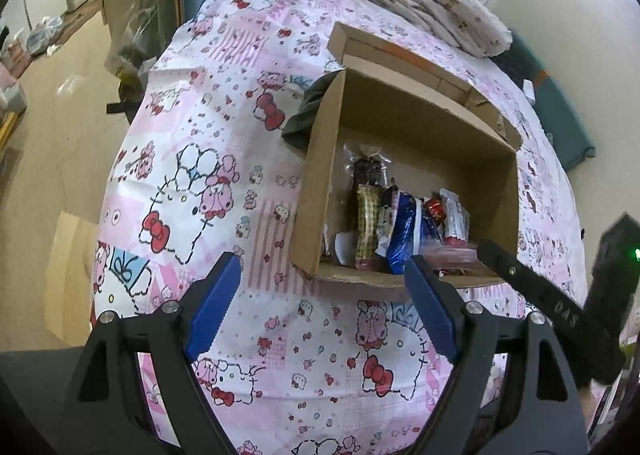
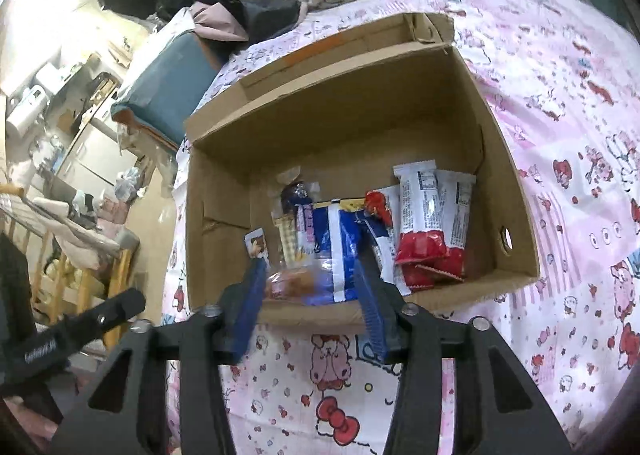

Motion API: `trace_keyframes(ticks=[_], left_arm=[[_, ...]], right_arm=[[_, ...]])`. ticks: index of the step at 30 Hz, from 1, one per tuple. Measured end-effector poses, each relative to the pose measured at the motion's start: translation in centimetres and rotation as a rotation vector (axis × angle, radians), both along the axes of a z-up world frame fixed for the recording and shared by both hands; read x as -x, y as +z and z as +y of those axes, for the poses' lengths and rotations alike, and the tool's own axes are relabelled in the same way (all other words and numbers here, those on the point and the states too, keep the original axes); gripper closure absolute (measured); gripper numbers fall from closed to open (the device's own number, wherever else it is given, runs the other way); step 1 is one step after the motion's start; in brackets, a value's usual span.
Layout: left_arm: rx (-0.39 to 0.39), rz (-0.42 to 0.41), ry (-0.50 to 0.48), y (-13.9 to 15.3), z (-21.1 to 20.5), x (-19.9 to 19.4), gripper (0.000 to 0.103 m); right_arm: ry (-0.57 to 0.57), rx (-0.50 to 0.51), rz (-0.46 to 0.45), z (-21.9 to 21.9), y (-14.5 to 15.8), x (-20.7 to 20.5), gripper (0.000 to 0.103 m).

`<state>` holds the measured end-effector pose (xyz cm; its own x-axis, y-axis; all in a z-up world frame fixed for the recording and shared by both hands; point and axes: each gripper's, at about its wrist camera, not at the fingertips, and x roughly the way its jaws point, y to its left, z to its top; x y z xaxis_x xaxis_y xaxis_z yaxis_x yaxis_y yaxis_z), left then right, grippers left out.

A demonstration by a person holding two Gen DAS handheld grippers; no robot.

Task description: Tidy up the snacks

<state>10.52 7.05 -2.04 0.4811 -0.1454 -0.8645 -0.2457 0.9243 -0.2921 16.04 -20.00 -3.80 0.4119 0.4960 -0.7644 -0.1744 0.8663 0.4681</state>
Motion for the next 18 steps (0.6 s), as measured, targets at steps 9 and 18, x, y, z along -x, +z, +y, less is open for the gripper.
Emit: trace_keyframes(ticks=[9,18], left_arm=[[-0.125,-0.066,-0.071,0.9,-2.2,0.5,0.022],[-0.228,-0.208,-0.092,2.7,-4.4,3.4,0.022]], right_arm=[[-0.023,-0.046,-0.071,-2.2,2.2,2.5,0.018],[-0.053,0.116,-0.236,-3.3,4.2,7.4,0.007]])
